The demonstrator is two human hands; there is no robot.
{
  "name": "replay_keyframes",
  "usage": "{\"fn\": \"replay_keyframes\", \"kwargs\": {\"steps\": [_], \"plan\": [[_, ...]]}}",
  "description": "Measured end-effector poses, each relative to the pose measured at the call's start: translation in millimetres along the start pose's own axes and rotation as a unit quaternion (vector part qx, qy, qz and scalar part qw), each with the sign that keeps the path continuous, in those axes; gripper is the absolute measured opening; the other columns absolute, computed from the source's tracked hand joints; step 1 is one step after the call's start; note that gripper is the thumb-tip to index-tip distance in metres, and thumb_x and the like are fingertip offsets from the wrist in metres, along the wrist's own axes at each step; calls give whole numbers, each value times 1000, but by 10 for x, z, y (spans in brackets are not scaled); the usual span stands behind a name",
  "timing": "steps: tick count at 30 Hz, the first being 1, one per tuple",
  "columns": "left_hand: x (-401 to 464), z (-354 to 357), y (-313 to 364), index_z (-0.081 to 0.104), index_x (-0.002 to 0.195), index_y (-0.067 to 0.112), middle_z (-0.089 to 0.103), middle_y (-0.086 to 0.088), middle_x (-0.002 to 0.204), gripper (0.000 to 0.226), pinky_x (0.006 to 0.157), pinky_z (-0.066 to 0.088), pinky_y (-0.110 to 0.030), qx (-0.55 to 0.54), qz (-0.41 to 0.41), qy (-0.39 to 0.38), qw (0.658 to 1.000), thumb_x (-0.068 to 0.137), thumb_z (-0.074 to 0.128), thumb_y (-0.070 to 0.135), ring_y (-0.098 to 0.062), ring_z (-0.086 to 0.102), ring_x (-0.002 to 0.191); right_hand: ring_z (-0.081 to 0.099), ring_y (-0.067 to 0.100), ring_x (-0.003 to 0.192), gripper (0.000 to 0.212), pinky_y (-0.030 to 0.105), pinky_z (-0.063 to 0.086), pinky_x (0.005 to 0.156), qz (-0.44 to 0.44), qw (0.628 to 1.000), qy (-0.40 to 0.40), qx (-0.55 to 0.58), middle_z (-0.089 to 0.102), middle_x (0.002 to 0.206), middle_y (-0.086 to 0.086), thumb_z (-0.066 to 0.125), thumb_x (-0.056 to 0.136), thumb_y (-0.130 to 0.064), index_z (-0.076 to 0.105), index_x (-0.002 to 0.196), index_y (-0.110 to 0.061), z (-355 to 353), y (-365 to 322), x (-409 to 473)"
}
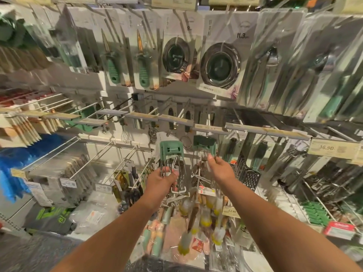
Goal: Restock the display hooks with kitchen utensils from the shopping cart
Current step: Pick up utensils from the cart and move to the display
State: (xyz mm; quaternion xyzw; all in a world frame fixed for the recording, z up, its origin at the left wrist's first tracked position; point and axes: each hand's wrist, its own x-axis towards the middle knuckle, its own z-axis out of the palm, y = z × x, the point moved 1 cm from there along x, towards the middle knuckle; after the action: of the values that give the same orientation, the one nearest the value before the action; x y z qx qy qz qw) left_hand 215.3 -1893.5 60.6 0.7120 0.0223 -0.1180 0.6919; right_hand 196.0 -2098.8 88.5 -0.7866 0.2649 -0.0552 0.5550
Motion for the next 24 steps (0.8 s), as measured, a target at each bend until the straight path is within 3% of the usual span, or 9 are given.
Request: {"fn": "replay_keyframes", "kwargs": {"steps": [2,5,7,9,12,15,19,22,24], "plan": [[-14,18,22,62,115,18,69,0,66,24,67,49,-25,-1,1,-10,1000,96,74,27,-8,64,53,46,34,141,66,42,38,113,9,1000,5,3,46,156,13,50,105,-50,37,156,-11,-2,17,5],[-47,36,65,58,105,25,70,-8,76,14,53,43,-10,-4,2,-20,1000,99,70,26,-1,63,52,54,36,129,67,45,46,106,21,999,43,18,53,142,15,61,99,-51,43,145,-7,-3,58,13],[-63,39,90,57,106,28,70,-12,81,13,53,40,-12,-4,6,-24,1000,100,69,27,2,64,55,62,33,111,47,46,52,95,9,998,62,18,61,114,10,63,98,-49,52,119,-9,10,83,45],[-68,35,93,58,107,28,70,-10,79,14,56,40,-14,-9,7,-29,1000,99,70,29,-6,64,62,64,26,95,32,42,52,87,-11,999,37,33,63,93,4,62,100,-44,55,97,-12,38,48,7],[-80,27,84,63,113,22,71,-4,71,22,68,48,-27,-26,8,-36,999,96,74,29,-14,63,62,62,17,74,33,37,54,79,-41,996,-45,66,65,79,2,61,102,-40,61,83,-13,105,-91,-138],[-113,18,84,67,113,16,72,-3,71,24,81,53,-39,-36,8,-48,998,93,78,25,-23,66,72,65,16,81,31,39,56,84,-54,990,-102,84,69,92,2,61,102,-42,67,97,-12,201,-206,-224],[-197,-12,103,66,108,15,75,-6,79,20,70,56,-25,-26,9,-68,997,93,77,21,-22,68,72,62,18,101,27,46,51,102,-66,985,-133,84,67,108,-3,60,101,-47,66,108,-21,314,-249,-283],[-243,-53,89,68,105,12,75,-12,85,17,70,59,-27,-36,11,-92,995,92,78,17,-23,68,74,53,22,129,52,43,40,111,-68,980,-153,107,57,142,1,58,101,-51,53,140,-17,368,-252,-337],[-256,-78,82,68,105,10,74,-11,81,18,71,57,-31,-49,3,-100,994,91,78,15,-21,67,70,43,28,142,67,50,33,118,-47,972,-177,144,43,159,3,56,100,-56,40,154,-20,397,-239,-354]]}}
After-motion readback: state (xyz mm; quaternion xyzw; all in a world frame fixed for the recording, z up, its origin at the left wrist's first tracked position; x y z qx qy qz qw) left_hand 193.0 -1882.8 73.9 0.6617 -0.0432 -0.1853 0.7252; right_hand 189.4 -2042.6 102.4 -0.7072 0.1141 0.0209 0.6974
